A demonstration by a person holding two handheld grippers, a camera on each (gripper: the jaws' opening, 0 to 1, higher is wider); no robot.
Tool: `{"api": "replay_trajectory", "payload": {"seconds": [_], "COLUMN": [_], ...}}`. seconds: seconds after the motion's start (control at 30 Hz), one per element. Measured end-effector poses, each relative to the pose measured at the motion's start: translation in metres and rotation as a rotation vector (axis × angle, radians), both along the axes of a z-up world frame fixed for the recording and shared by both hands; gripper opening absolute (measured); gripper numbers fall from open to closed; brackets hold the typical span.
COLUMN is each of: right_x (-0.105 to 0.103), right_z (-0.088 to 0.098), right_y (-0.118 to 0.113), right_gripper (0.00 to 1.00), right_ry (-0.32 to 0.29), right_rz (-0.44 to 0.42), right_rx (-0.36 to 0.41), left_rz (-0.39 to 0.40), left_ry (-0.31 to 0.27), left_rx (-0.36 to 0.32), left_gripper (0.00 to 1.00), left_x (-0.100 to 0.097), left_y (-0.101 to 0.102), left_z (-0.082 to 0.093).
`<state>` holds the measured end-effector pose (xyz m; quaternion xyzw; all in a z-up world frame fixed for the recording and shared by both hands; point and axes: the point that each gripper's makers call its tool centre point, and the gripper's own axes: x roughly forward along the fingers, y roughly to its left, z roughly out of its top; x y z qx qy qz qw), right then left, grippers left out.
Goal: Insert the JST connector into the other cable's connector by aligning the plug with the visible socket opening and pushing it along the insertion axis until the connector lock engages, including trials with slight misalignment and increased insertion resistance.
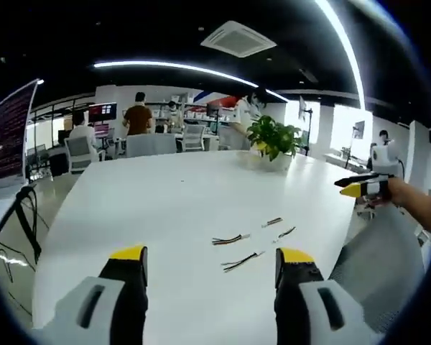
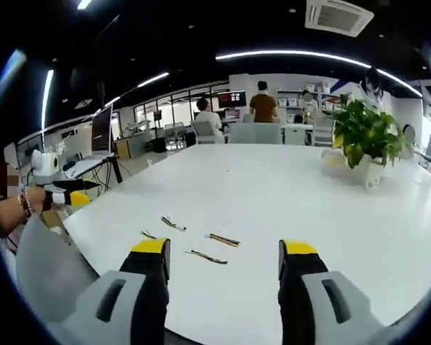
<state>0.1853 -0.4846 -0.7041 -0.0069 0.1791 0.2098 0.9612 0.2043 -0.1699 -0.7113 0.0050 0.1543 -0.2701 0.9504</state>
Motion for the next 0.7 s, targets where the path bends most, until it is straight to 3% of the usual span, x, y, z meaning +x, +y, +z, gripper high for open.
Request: {"api": "replay_trajectory", "payload": {"seconds": [0.1, 0.23, 0.33, 0.4, 0.5, 0.7], "right_x": [0.008, 0.027, 0.055, 0.070, 0.094, 0.124], "right_z": [0.015, 0.029, 0.033, 0.037, 0.049, 0.048], "right_y": [0.007, 0.014, 0.024, 0.030, 0.048, 0.056], "right_gripper": [0.59, 0.56, 0.54, 0.53, 0.52, 0.49], "right_ry": [-0.031, -0.058, -0.071, -0.080, -0.136, -0.144], "right_rz": [0.007, 0.023, 0.060, 0.069, 0.106, 0.110], "right_rx": [0.020, 0.014, -0.002, -0.005, 0.068, 0.143], "left_rz": [-0.044, -0.086, -0.127, -0.132, -0.155, -0.211], "left_ry": [-0.003, -0.070, -0.099, -0.098, -0.104, -0.095], "left_rx": [-0.038, 0.008, 0.012, 0.015, 0.059, 0.105], "left_gripper": [0.70, 0.71, 0.72, 0.72, 0.72, 0.72], "left_x": [0.015, 0.043, 0.054, 0.063, 0.075, 0.086], "left_y": [-0.010, -0.024, -0.036, -0.042, -0.055, -0.070], "left_z": [0.010, 0.029, 0.037, 0.038, 0.036, 0.026]}}
